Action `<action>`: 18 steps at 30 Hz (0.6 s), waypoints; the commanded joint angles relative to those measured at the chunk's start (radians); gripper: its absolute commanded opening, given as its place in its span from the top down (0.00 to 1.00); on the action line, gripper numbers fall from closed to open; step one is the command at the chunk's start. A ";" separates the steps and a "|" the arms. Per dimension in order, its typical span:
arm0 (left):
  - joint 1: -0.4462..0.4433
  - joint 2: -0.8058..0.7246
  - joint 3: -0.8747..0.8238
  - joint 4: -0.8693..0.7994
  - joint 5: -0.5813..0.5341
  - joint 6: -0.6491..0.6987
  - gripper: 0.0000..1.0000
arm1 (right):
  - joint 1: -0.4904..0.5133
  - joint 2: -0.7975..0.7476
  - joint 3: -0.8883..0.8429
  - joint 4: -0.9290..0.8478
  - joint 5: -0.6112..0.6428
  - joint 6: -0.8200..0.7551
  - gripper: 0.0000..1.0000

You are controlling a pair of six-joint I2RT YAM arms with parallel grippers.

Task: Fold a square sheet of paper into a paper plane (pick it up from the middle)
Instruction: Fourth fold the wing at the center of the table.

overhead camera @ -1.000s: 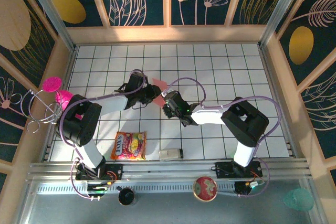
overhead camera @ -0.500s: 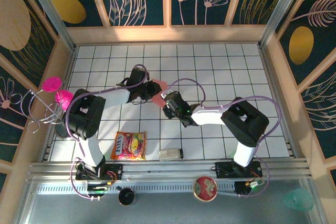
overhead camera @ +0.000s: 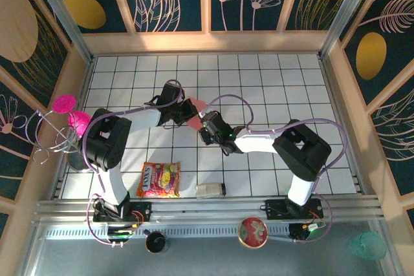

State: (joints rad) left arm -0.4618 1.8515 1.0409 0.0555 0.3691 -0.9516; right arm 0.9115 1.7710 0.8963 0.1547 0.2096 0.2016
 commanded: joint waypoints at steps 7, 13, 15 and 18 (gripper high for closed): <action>0.003 -0.021 -0.008 -0.008 0.005 -0.029 0.94 | 0.009 0.079 0.080 -0.062 0.063 0.055 0.70; 0.003 -0.020 -0.009 -0.008 0.006 -0.030 0.94 | 0.009 0.091 0.090 -0.061 0.089 0.055 0.71; 0.004 -0.019 -0.007 -0.012 0.002 -0.029 0.94 | 0.010 0.087 0.090 -0.057 0.093 0.053 0.72; 0.004 -0.018 -0.005 -0.016 -0.001 -0.027 0.93 | 0.011 0.083 0.090 -0.057 0.093 0.041 0.74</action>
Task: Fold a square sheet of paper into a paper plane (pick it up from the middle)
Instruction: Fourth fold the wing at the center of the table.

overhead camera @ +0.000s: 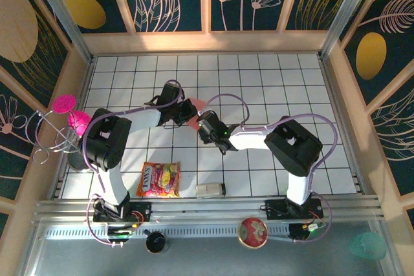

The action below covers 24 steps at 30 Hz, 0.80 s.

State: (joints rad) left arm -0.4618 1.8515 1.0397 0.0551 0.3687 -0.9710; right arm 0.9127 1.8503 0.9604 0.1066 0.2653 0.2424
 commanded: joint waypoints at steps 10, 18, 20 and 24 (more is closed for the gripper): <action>0.005 -0.025 0.006 -0.035 -0.013 0.002 0.87 | 0.012 0.011 0.026 -0.010 0.025 -0.035 0.81; 0.043 -0.092 0.009 -0.095 -0.092 0.041 0.66 | 0.012 0.009 0.013 0.004 -0.031 -0.056 0.89; 0.063 -0.115 -0.005 -0.091 -0.108 0.045 0.60 | 0.012 0.010 0.013 0.006 -0.046 -0.063 0.90; 0.091 -0.169 -0.015 -0.099 -0.149 0.056 0.51 | 0.011 0.009 0.009 0.005 -0.076 -0.072 0.92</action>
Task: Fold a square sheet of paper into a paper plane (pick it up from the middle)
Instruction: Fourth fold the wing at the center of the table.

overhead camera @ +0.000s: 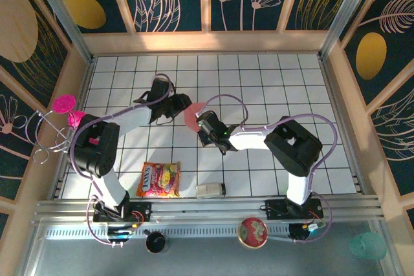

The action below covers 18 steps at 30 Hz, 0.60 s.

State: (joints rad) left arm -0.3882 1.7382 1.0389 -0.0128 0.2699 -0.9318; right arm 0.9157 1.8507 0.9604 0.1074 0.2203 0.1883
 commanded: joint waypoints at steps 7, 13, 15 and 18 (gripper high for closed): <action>0.034 -0.166 -0.109 0.005 -0.148 -0.001 0.39 | 0.005 -0.001 0.012 -0.023 -0.066 -0.038 0.94; 0.035 -0.252 -0.232 0.095 -0.179 -0.059 0.35 | -0.014 -0.018 0.010 -0.036 -0.168 -0.052 0.95; 0.035 -0.278 -0.271 0.119 -0.189 -0.076 0.34 | -0.022 -0.019 0.015 -0.040 -0.200 -0.055 0.96; 0.035 -0.303 -0.310 0.133 -0.195 -0.087 0.33 | -0.032 -0.010 0.030 -0.057 -0.237 -0.058 0.96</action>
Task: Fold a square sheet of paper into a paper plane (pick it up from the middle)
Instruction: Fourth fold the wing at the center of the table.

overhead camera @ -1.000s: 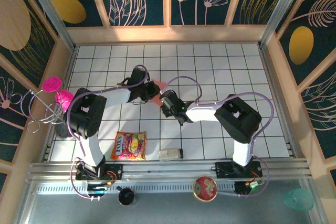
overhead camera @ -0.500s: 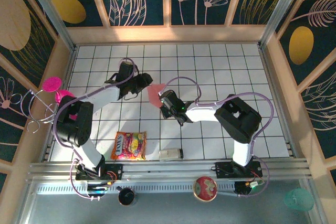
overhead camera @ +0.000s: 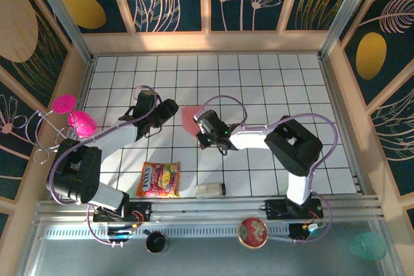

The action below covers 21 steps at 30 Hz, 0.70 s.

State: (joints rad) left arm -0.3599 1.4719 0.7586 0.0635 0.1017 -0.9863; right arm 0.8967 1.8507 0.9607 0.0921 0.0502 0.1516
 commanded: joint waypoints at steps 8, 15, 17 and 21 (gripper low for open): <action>0.007 -0.036 -0.087 0.101 0.025 -0.050 0.33 | -0.031 0.008 0.048 -0.063 -0.134 -0.023 0.96; 0.007 -0.035 -0.145 0.197 0.111 -0.077 0.34 | -0.044 0.023 0.044 -0.057 -0.175 -0.012 0.95; 0.006 -0.037 -0.170 0.241 0.147 -0.095 0.35 | -0.049 0.025 0.034 -0.047 -0.186 -0.006 0.95; -0.002 -0.027 -0.218 0.341 0.224 -0.129 0.40 | -0.054 0.019 0.004 -0.015 -0.199 0.003 0.95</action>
State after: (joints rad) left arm -0.3599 1.4498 0.5682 0.2901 0.2432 -1.0752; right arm 0.8501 1.8572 0.9817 0.0494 -0.1207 0.1394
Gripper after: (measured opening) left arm 0.612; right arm 0.053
